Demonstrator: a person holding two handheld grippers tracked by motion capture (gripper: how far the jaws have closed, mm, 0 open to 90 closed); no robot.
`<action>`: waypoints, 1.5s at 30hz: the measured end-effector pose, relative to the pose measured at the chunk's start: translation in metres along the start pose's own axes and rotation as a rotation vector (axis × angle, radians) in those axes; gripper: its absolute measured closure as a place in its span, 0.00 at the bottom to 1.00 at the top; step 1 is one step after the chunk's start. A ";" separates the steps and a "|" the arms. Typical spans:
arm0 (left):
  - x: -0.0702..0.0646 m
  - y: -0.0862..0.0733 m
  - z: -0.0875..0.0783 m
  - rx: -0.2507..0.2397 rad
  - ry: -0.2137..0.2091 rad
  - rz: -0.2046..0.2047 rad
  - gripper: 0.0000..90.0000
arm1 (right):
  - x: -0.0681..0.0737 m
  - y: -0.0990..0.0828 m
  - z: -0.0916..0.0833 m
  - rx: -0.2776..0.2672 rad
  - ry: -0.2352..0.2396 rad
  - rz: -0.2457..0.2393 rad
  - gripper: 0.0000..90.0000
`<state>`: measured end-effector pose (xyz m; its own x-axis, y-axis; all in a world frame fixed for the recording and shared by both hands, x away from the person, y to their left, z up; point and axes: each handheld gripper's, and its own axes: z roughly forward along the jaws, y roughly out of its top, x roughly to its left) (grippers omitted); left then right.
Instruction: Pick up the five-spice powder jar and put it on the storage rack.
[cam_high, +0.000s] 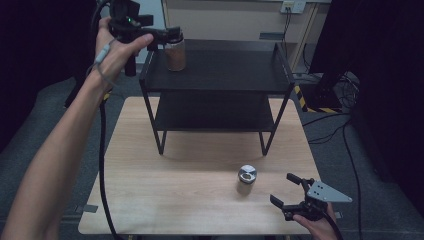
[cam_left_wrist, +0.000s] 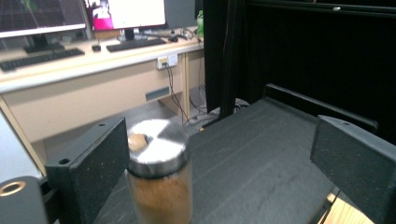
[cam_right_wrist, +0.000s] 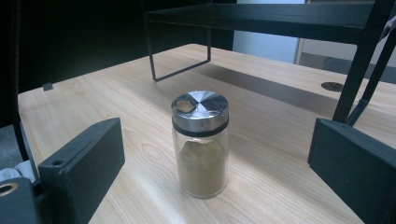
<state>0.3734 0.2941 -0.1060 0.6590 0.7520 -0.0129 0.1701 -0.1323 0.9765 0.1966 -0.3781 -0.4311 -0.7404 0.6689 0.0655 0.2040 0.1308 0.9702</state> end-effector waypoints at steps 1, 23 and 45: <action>0.000 -0.004 -0.003 -0.004 -0.010 0.000 0.04 | 0.000 0.000 0.000 0.000 0.000 0.000 0.05; -0.032 -0.090 -0.048 -0.033 -0.161 0.099 0.04 | 0.001 0.001 0.000 0.005 0.000 -0.003 0.05; -0.055 -0.169 -0.038 0.057 -0.185 0.175 0.04 | 0.002 0.001 0.001 0.011 -0.002 -0.001 0.05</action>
<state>0.2807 0.2996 -0.2623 0.8040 0.5842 0.1110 0.0792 -0.2901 0.9537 0.1959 -0.3755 -0.4298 -0.7396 0.6700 0.0638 0.2101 0.1399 0.9676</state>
